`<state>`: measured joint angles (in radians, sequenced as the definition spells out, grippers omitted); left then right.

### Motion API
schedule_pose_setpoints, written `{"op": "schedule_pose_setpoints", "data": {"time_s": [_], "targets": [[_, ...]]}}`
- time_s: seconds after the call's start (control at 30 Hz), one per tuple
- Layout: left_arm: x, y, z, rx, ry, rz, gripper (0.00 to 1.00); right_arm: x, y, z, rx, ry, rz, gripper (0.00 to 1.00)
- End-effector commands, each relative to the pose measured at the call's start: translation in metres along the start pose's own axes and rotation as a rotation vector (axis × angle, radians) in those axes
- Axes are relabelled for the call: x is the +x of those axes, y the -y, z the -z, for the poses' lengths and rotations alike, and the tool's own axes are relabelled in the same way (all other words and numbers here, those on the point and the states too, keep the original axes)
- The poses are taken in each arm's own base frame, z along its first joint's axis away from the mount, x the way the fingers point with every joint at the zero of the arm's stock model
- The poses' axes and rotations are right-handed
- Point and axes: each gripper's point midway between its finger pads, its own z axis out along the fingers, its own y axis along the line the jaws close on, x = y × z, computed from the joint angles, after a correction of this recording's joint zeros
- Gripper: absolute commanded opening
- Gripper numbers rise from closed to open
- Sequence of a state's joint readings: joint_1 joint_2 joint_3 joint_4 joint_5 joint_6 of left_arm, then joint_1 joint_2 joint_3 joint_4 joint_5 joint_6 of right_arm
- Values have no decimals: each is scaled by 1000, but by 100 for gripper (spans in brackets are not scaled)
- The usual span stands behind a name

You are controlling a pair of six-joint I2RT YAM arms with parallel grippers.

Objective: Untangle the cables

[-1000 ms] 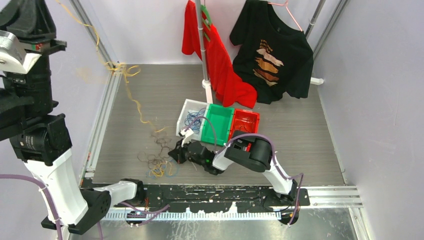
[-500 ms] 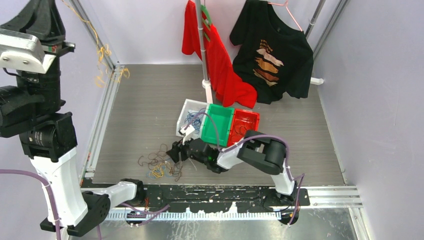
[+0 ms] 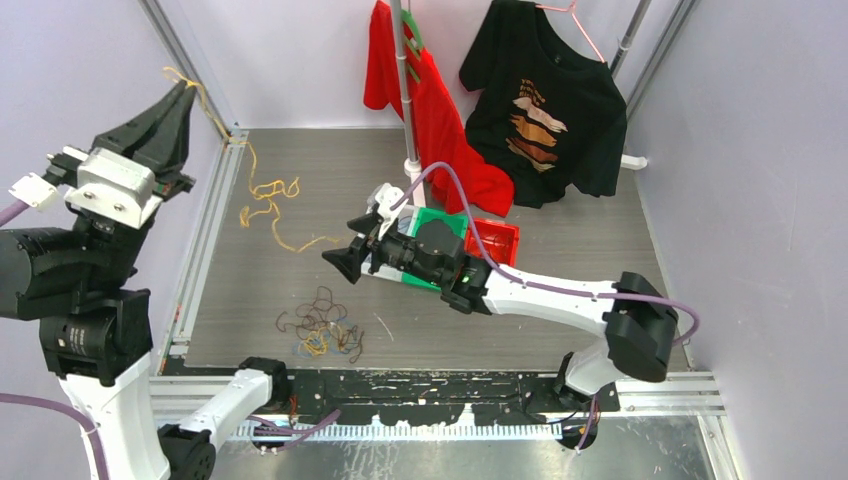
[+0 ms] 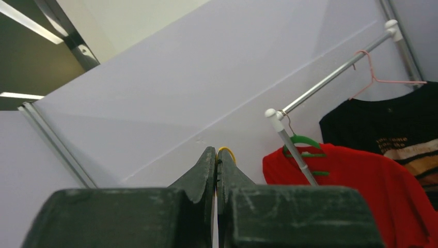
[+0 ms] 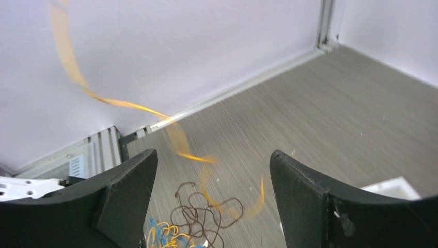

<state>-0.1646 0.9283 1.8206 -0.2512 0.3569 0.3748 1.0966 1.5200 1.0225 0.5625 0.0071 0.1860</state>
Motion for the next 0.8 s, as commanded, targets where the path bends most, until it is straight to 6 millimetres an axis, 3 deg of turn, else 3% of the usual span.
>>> {"op": "schedule_pose_setpoints", "data": {"time_s": [0.0, 0.23, 0.77], "targets": [[14, 28, 9, 110, -38, 54, 0, -46, -27, 13, -121, 36, 113, 84], [19, 43, 18, 164, -60, 104, 0, -63, -48, 19, -226, 53, 135, 84], [18, 48, 24, 180, -71, 131, 0, -71, -80, -16, -351, 86, 5, 81]]}}
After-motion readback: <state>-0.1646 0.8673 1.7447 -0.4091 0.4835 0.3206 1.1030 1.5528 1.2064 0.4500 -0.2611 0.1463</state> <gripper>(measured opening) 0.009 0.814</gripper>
